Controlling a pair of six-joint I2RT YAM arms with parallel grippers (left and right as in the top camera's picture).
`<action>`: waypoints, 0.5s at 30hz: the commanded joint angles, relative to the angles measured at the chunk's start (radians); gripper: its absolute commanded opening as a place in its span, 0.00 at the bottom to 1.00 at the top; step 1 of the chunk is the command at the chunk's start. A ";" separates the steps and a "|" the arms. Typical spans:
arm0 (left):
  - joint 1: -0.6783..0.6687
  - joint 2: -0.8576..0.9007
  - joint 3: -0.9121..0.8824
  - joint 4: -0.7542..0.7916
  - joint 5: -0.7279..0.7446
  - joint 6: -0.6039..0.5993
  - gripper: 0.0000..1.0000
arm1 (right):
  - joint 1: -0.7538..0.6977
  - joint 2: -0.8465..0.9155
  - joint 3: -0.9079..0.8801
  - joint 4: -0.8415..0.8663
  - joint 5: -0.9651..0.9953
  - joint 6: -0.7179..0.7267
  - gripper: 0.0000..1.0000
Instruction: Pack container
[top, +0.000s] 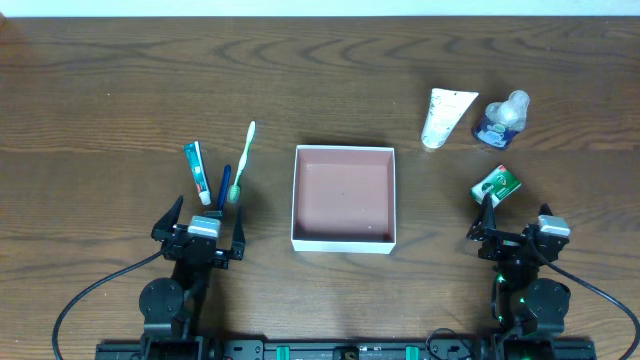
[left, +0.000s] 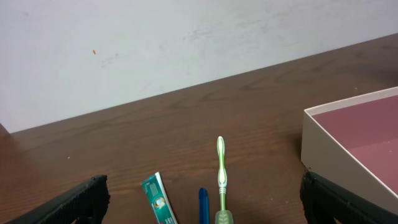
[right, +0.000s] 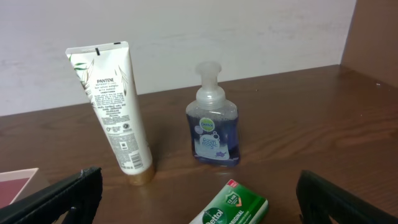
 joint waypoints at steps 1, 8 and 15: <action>0.005 -0.005 -0.022 -0.026 0.003 0.006 0.98 | 0.011 -0.008 -0.004 -0.002 -0.006 -0.015 0.99; 0.005 -0.005 -0.022 -0.026 0.003 0.006 0.98 | 0.011 -0.008 -0.004 -0.002 -0.007 -0.015 0.99; 0.005 -0.005 -0.022 -0.026 0.003 0.006 0.98 | 0.011 -0.008 -0.004 -0.002 -0.007 -0.015 0.99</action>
